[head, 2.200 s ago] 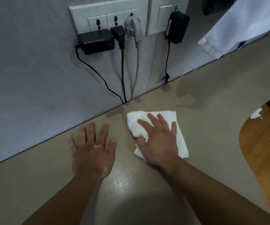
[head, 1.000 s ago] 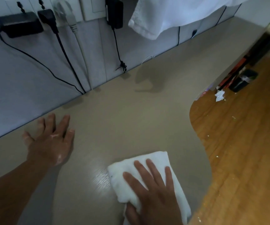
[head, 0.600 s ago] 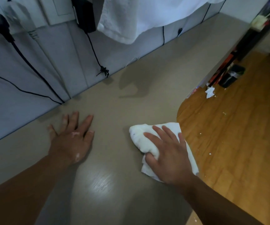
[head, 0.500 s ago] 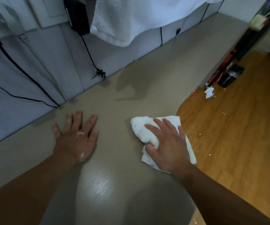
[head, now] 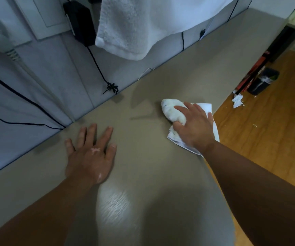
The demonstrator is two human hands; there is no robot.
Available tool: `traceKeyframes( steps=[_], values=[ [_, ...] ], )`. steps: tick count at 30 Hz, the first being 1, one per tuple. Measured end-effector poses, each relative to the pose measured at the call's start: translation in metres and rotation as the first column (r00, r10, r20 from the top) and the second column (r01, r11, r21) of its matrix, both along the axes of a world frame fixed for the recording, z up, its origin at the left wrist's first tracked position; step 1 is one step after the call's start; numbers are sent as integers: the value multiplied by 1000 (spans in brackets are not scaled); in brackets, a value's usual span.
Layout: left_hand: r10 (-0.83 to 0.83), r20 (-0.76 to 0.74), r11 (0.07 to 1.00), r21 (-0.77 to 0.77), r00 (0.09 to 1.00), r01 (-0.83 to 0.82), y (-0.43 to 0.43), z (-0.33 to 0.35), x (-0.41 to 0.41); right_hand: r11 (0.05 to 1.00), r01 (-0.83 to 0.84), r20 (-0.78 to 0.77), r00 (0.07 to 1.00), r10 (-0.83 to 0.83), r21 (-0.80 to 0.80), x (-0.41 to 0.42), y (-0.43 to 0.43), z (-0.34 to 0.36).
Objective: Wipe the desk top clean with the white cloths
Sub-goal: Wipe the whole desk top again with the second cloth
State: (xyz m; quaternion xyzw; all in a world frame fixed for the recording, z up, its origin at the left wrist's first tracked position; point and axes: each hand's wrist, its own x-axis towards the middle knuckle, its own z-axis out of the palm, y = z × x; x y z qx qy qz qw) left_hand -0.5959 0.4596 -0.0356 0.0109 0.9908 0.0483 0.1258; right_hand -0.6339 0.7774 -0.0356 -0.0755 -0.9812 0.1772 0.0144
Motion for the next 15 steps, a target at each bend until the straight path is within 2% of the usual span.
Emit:
traceKeyframes(
  steps=[3, 6, 7, 9, 12, 15],
  values=[
    [10, -1, 1000, 10, 1000, -10, 2, 2, -2, 991, 129, -19, 991, -129, 30, 3, -17, 1],
    [18, -12, 999, 27, 1000, -18, 2, 2, -3, 942, 329, -25, 944, -328, 62, 20, -58, 1],
    [20, -14, 999, 29, 1000, -20, 2, 2, -4, 935, 349, -30, 937, -348, 67, 29, -76, 1],
    [21, -13, 999, 30, 1000, -20, 2, 1, -5, 957, 277, -70, 960, -271, 91, 56, -109, -3],
    [17, -18, 999, 47, 1000, -17, 2, 1, -4, 992, 66, -157, 986, -49, 103, 105, -148, -8],
    [7, -26, 998, 55, 1000, -5, 2, 2, -4, 976, -154, -101, 980, 170, 152, 136, -158, -9]
  ],
)
